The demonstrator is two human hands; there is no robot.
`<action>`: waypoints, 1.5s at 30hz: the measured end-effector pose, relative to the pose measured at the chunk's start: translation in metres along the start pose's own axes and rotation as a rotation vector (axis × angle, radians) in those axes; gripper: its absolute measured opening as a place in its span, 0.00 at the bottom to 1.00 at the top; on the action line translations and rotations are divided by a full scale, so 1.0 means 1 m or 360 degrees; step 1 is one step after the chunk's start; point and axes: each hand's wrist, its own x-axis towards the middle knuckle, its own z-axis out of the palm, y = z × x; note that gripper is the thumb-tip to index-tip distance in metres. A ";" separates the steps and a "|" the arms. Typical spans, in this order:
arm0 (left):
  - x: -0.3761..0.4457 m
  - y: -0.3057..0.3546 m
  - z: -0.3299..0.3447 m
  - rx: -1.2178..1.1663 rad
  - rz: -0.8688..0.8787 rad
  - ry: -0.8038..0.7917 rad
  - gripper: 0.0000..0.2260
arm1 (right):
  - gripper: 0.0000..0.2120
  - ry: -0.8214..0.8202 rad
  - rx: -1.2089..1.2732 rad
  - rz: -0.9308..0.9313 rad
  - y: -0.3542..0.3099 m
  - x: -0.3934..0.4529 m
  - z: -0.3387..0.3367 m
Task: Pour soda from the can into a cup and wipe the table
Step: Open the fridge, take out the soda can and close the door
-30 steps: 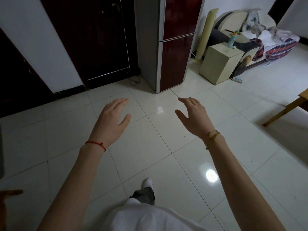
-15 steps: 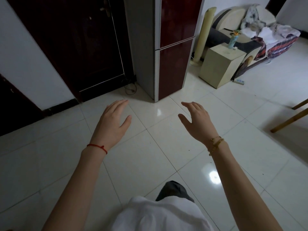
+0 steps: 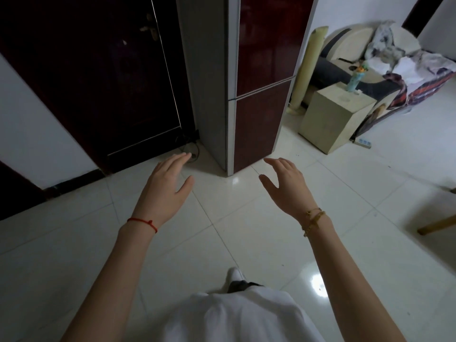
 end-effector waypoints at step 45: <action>0.669 -0.106 0.054 -0.0586 0.0172 0.0060 0.24 | 0.25 0.0123 0.0270 0.0246 0.033 0.593 0.054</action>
